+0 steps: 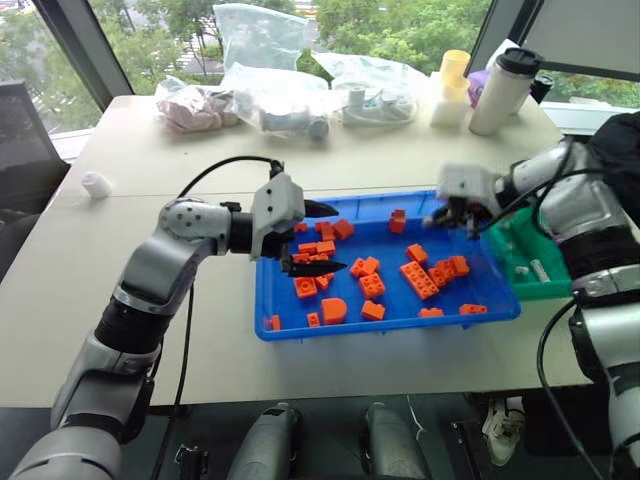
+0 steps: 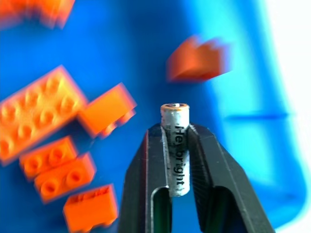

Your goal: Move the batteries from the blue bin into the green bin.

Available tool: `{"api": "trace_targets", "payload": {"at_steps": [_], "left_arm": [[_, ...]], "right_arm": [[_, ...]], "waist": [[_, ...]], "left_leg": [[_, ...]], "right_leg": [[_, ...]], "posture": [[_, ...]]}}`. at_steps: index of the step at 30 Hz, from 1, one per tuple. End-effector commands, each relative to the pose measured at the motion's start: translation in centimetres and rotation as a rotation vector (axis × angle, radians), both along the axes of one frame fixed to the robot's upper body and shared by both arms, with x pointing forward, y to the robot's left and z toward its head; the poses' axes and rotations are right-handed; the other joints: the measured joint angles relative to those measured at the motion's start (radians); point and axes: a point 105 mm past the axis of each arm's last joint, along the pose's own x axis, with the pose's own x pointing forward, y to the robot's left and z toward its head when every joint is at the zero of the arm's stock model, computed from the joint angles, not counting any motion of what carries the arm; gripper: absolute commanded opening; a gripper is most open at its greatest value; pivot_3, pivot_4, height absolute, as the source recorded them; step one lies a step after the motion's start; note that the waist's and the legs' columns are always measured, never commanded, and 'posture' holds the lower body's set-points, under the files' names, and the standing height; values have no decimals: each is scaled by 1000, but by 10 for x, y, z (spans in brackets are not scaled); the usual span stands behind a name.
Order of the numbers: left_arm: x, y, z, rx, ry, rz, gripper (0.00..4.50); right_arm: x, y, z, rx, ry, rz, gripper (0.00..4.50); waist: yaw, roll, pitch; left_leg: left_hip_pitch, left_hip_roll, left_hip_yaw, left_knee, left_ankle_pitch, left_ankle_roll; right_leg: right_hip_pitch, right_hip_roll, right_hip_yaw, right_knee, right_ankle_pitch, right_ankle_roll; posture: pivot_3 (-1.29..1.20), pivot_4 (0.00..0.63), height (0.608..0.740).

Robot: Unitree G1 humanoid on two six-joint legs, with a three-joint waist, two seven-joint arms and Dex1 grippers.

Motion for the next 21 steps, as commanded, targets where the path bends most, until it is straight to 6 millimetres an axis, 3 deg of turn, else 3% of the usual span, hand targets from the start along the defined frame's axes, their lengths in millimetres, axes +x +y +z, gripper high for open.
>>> {"api": "trace_targets", "payload": {"at_steps": [1, 4, 7, 12, 18, 19, 21], "left_arm": [[10, -5, 22, -110, -82, 40, 4500], [14, -14, 26, -156, -81, 33, 4500], [16, -28, 25, -180, -57, -14, 4500], [18, -40, 21, -188, -21, -78, 4500], [25, -44, 15, -175, -6, -94, 4500], [25, -44, 14, -176, -3, -95, 4500], [25, -43, 12, -172, 1, -92, 4500]], "right_arm": [[-4, -24, 60, 318, -203, -158, 24], [-13, -48, 70, 448, -278, -310, 24], [-40, -79, 53, 458, -322, -495, 24], [-61, -96, 28, 465, -319, -681, 24], [-65, -117, 4, 443, -289, -853, 24], [-65, -117, 2, 444, -283, -856, 1031], [-66, -116, -2, 429, -267, -840, 1874]], "waist": [[3, 0, 0], [15, 0, 0], [25, -1, 0], [15, 1, -1], [10, 1, -1], [10, 1, -1], [13, 1, -1]], "left_leg": [[0, 0, 0, 0, 0, 0], [0, 0, 0, 0, 0, 0], [0, 0, 0, 0, 0, 0], [-1, -1, 2, 1, 0, 0], [1, 0, 2, 1, 0, 1], [1, 0, 2, 1, 0, 1], [1, 0, 2, 1, 0, 1]], "right_leg": [[0, 0, 0, 0, 0, 0], [1, 0, 0, 0, 0, 0], [1, -1, 0, 0, 0, 0], [-1, -1, 1, 1, 0, 0], [0, 0, 1, 3, 0, 0], [0, 0, 1, 3, 0, 0], [0, 0, 1, 3, 0, 0]], "posture": [[0, 150, 740], [0, 150, 740], [0, 150, 740], [0, 150, 740], [0, 150, 740], [0, 150, 740], [0, 150, 740]]}}
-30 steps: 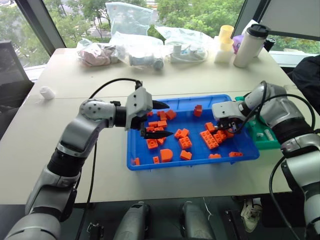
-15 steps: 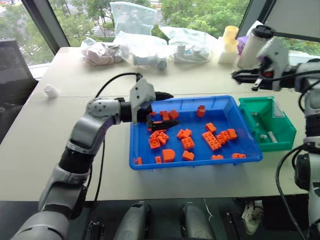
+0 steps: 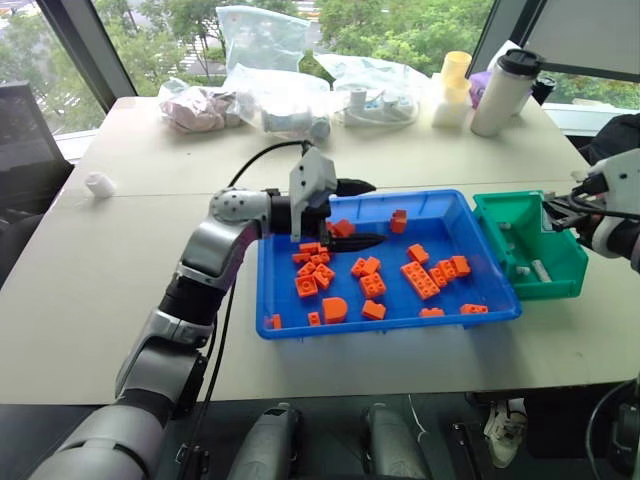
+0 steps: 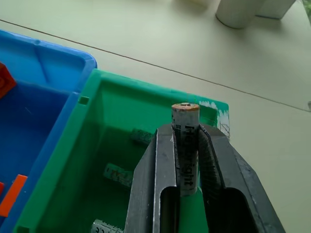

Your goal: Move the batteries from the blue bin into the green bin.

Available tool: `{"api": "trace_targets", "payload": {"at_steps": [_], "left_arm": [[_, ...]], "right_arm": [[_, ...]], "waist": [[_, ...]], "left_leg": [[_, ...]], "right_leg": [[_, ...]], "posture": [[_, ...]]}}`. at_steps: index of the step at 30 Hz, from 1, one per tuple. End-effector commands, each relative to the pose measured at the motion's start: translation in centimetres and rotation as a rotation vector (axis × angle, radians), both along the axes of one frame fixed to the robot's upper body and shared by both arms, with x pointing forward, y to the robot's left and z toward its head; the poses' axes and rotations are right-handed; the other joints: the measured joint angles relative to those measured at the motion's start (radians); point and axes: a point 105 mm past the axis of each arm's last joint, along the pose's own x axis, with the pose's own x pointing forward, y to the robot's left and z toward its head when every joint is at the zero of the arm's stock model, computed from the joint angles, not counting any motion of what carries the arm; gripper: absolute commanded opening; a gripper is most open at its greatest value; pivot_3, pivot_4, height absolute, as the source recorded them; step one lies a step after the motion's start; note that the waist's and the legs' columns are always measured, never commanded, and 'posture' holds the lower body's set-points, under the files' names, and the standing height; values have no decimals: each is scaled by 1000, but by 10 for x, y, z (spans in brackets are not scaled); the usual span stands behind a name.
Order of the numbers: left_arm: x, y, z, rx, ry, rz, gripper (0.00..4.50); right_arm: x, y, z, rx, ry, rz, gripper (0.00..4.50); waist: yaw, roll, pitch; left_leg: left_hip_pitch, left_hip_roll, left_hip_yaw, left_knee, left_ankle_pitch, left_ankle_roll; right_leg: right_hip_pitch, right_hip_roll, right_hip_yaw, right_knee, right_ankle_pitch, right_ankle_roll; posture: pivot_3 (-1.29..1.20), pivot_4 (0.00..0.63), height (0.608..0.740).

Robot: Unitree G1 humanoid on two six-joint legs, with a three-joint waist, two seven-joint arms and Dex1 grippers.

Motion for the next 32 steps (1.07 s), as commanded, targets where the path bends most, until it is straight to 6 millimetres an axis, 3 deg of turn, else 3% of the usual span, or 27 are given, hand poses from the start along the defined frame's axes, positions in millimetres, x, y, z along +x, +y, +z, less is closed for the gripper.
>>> {"api": "trace_targets", "payload": {"at_steps": [1, 5, 7, 9, 11, 13, 18, 22, 27, 32], "left_arm": [[-2, 1, 8, -8, -46, -7, 4500], [2, 7, 4, 2, -48, 36, 4500], [3, 10, 4, -3, -49, 53, 4500], [9, 18, 6, 31, -119, 125, 4500], [9, 33, 28, -24, -149, 211, 4500], [8, 44, 36, -63, -139, 261, 4500], [2, 92, 44, -170, -105, 541, 4500], [-15, 121, 36, -263, 25, 747, 4500], [-45, 133, 21, -224, 96, 823, 4500], [-54, 155, 4, -228, 153, 939, 4500]], "right_arm": [[-2, 1, 10, -22, -35, 14, 2371], [1, 3, 11, -22, -42, 24, 4473], [4, 4, 14, -25, -58, 25, 4473], [6, 18, 36, -49, -202, 109, 4473], [-4, 38, 55, -3, -336, 226, 4473], [-11, 46, 59, 32, -386, 275, 4473], [-29, 51, 54, 136, -492, 250, 4473], [-44, 52, 34, 232, -508, 199, 4473], [-61, 63, 16, 337, -463, 239, 4473], [-67, 61, 11, 360, -459, 226, 4473]], "waist": [[2, 0, 0], [3, 0, 0], [4, 0, 0], [4, 0, 0], [-3, 0, 0], [-4, 0, 0], [2, 0, 0], [10, -1, 0], [9, 0, 0], [9, 0, -1]], "left_leg": [[0, 0, 0, 0, 0, 0], [0, 0, 0, 0, 0, 0], [0, 0, 0, 0, 0, 0], [0, 0, 0, 0, 0, 0], [0, 0, 0, 0, 0, 0], [0, 1, -1, -1, 0, 0], [1, 1, -2, -1, 0, 0], [0, 1, -2, 0, 0, 0], [1, 0, -2, 0, 0, 0], [2, 1, -3, -1, -1, 2]], "right_leg": [[0, 0, 0, 0, 0, 0], [0, 0, 0, 0, 0, 0], [0, 0, 0, 0, 0, 0], [0, 0, 0, 0, 0, 0], [0, 0, 0, 0, 0, 0], [-1, 1, 0, 0, 0, 0], [1, 1, 0, -1, 0, 0], [1, 0, 0, 0, 0, 0], [2, 0, 0, -1, 0, 0], [3, 1, 0, 0, 0, 0]], "posture": [[0, 150, 740], [0, 150, 740], [0, 150, 740], [0, 150, 740], [0, 150, 740], [0, 150, 740], [0, 150, 740], [0, 150, 740], [0, 150, 740], [0, 150, 740]]}}
